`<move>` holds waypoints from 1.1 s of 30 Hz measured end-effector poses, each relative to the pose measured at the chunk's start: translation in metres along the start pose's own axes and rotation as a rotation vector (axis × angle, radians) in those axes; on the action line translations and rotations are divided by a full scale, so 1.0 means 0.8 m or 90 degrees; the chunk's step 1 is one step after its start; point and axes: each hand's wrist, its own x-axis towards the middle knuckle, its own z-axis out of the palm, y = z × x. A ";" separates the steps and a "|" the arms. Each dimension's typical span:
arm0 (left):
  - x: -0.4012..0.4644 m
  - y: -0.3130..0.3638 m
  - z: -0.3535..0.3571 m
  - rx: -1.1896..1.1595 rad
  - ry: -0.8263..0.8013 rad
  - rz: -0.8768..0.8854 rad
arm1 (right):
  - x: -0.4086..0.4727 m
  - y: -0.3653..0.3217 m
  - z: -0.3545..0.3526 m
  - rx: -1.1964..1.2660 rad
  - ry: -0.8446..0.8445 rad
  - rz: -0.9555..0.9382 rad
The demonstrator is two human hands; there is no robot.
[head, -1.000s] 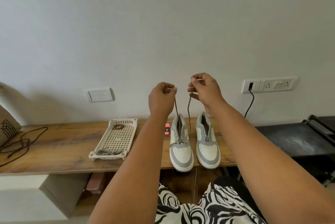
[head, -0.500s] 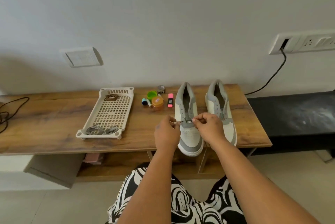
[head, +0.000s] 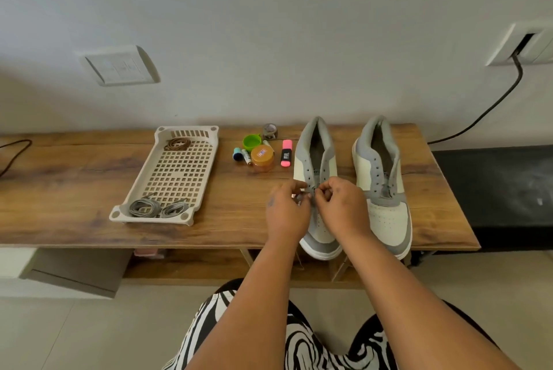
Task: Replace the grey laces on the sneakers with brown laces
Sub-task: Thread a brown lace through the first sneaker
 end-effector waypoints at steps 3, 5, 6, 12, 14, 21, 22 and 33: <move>-0.001 0.002 0.001 -0.002 0.000 0.022 | 0.005 0.001 0.001 -0.019 -0.006 0.011; 0.000 0.002 0.000 -0.007 0.012 0.022 | 0.009 0.003 0.002 0.029 -0.021 0.061; 0.000 0.002 0.001 -0.007 0.018 0.025 | 0.010 0.003 0.004 0.069 -0.025 0.098; -0.004 0.006 0.007 0.015 -0.007 0.033 | 0.011 0.005 0.011 0.113 -0.010 0.139; -0.003 0.005 0.004 0.011 -0.009 0.010 | 0.012 0.008 0.008 0.133 -0.032 0.123; 0.000 0.011 0.005 0.066 0.032 -0.008 | 0.017 0.015 -0.005 0.231 -0.060 0.168; -0.002 0.012 0.006 0.048 0.063 -0.001 | 0.016 0.014 -0.006 0.287 -0.021 0.199; -0.003 0.038 -0.010 -0.697 -0.036 -0.305 | 0.007 -0.007 -0.023 0.508 -0.134 0.151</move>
